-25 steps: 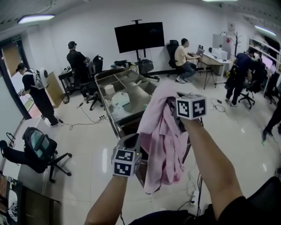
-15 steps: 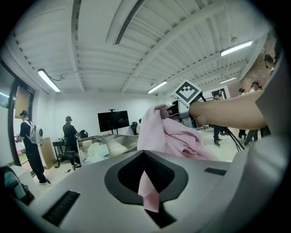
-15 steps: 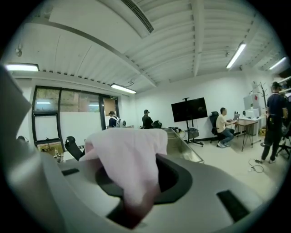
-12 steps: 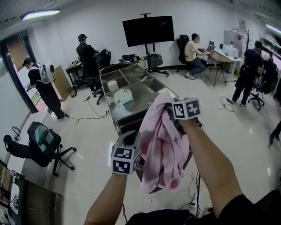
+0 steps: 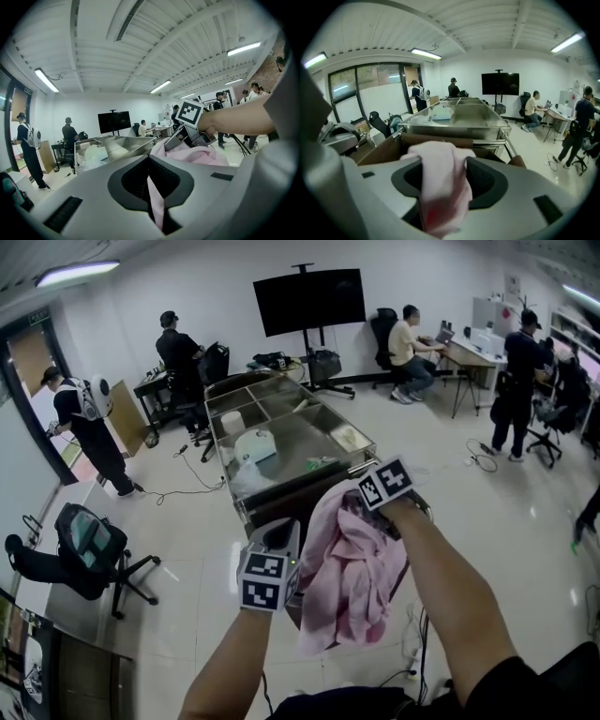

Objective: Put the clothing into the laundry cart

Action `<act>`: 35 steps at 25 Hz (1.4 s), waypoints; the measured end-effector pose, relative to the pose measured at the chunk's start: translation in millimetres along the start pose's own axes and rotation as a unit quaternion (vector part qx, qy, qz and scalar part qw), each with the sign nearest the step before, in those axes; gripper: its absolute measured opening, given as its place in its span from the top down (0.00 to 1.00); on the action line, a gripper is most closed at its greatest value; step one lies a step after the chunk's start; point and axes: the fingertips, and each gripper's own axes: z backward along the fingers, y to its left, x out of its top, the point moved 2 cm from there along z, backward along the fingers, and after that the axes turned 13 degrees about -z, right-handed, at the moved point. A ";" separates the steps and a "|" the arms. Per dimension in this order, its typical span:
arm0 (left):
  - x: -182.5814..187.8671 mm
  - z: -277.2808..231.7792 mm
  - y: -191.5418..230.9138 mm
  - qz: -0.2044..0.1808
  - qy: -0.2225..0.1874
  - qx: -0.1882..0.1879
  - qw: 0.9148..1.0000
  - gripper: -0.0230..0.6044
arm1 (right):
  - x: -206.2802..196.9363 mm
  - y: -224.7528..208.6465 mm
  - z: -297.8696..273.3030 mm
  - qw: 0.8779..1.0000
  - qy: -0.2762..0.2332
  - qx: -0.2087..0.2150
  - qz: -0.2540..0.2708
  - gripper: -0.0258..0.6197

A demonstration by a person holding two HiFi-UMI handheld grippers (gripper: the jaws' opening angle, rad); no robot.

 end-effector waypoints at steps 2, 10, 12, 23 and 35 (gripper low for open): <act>-1.5 -2.2 -2.2 0.001 0.002 -0.004 1.000 0.96 | -5.6 -2.3 -0.2 1.000 0.012 0.005 -0.001 0.57; 2.6 -4.7 -10.1 0.003 0.000 -0.004 1.000 0.96 | 18.6 1.2 36.0 0.996 -0.072 0.027 -0.035 0.57; 4.2 -2.7 -13.5 0.004 -0.002 -0.004 1.000 0.96 | 18.0 5.4 43.5 0.996 -0.082 0.033 -0.033 0.57; 11.1 28.2 -27.1 0.013 -0.027 0.015 0.999 0.96 | 2.0 29.3 109.4 0.981 -0.184 0.050 -0.044 0.80; 2.8 89.5 -43.7 0.001 -0.057 -0.023 0.998 0.96 | -49.6 56.8 168.4 0.966 -0.256 0.015 -0.043 0.96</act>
